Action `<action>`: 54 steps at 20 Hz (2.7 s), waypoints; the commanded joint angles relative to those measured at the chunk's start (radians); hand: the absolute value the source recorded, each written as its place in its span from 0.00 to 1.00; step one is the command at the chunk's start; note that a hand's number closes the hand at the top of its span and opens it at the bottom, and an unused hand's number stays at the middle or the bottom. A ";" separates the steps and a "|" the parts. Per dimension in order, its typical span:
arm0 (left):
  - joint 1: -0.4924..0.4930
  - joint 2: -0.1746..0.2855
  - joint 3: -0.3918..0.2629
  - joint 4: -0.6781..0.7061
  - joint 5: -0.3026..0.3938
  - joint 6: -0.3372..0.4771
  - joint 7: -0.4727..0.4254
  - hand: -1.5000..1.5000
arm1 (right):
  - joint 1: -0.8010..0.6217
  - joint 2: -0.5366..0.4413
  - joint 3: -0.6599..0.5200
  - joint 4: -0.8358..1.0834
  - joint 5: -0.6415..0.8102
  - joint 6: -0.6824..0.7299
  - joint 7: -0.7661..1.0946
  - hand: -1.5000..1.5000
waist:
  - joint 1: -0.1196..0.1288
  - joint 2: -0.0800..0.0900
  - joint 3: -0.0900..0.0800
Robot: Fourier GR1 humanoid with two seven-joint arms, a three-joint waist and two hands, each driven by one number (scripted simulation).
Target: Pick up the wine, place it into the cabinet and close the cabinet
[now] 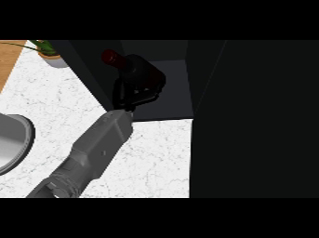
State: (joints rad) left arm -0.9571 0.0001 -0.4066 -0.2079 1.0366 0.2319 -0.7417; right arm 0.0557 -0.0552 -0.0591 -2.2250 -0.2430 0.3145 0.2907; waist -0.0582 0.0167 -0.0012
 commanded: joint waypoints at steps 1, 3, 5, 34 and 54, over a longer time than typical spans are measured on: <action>-0.017 0.000 0.026 0.031 0.009 0.009 -0.066 1.00 | -0.074 -0.016 0.001 0.038 0.010 -0.006 0.016 0.00 | 0.003 0.004 -0.001; -0.017 0.004 0.048 0.032 -0.005 -0.012 -0.099 1.00 | -0.021 0.030 0.041 -0.022 0.057 -0.047 0.021 0.00 | 0.027 -0.007 0.000; 0.010 0.016 0.044 0.057 -0.017 -0.050 -0.152 0.00 | 0.012 -0.006 -0.006 0.000 0.012 0.006 -0.014 0.00 | 0.018 -0.003 0.000; 0.528 0.241 -0.288 -1.065 -0.221 0.172 0.159 0.00 | -0.028 0.012 0.025 -0.109 0.050 -0.096 0.139 0.00 | 0.101 -0.032 0.002; 0.987 0.548 -0.184 -1.790 -0.352 0.342 0.301 0.00 | 0.098 -0.170 0.137 -0.174 -0.021 0.215 0.129 1.00 | 0.068 -0.021 0.002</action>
State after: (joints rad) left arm -0.0563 0.4963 -0.6315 -1.9280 0.6929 0.5677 -0.4278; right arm 0.0973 -0.1800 0.0447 -2.3676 -0.2270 0.4425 0.4200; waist 0.0132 -0.0051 0.0003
